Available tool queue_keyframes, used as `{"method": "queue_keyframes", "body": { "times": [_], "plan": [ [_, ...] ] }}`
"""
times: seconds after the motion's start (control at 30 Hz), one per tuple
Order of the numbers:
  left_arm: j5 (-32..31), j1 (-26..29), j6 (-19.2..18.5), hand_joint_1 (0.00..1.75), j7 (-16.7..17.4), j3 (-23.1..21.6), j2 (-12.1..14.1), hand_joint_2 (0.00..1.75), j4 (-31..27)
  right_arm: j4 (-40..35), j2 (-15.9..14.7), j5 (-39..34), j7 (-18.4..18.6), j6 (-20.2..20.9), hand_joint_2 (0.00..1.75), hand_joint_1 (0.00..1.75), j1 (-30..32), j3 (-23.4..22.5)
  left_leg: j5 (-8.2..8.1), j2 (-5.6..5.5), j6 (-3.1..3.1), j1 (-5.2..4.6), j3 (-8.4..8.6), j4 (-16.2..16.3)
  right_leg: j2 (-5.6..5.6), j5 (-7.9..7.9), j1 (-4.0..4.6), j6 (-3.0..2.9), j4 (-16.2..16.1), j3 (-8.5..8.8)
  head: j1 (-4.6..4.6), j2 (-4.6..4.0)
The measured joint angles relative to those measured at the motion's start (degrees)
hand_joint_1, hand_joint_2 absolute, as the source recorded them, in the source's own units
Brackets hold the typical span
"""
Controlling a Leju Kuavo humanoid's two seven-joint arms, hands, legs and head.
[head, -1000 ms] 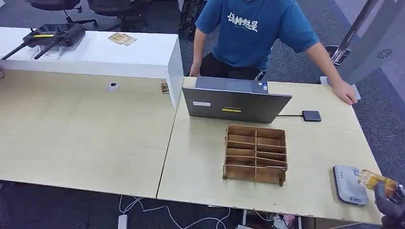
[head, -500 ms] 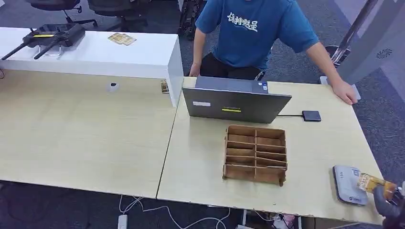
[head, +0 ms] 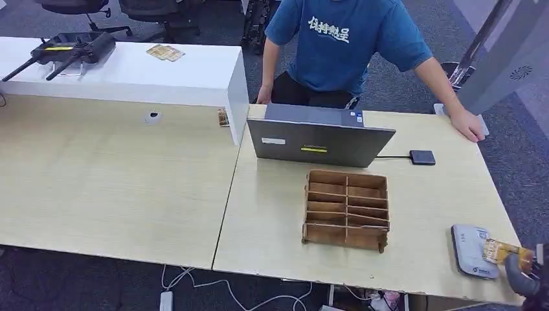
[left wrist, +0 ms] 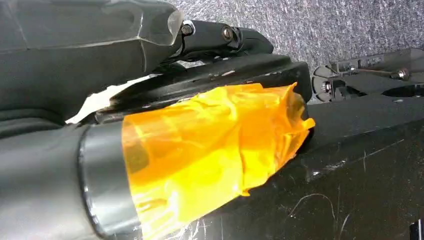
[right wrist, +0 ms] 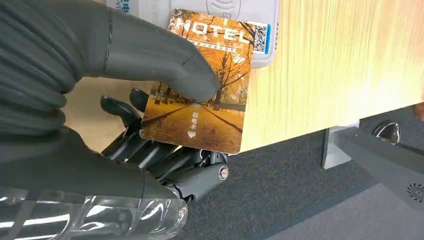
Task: Pass the card to the sensor for recognition and then transmit it.
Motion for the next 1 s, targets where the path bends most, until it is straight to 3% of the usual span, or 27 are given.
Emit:
{"method": "queue_keyframes", "body": {
  "times": [0.37,1.0],
  "plan": [
    [0.0,0.0,0.02,0.0,0.0,0.02,0.0,0.0,0.0,0.2,-0.15,0.19,0.15,0.26,1.75,1.75,-0.06,0.04,0.0,0.0,0.0,0.0,0.0,0.0,0.0,0.0,0.0,0.0,0.0,0.0,0.0,0.0],
    [-0.26,-0.1,-0.37,0.0,0.59,0.0,0.02,0.0,0.0,4.42,-1.29,9.75,3.65,3.08,1.75,1.75,-3.26,4.31,0.0,0.06,0.0,0.0,0.09,0.0,0.08,0.0,0.0,0.0,-0.01,0.05,0.0,0.0]
  ]
}}
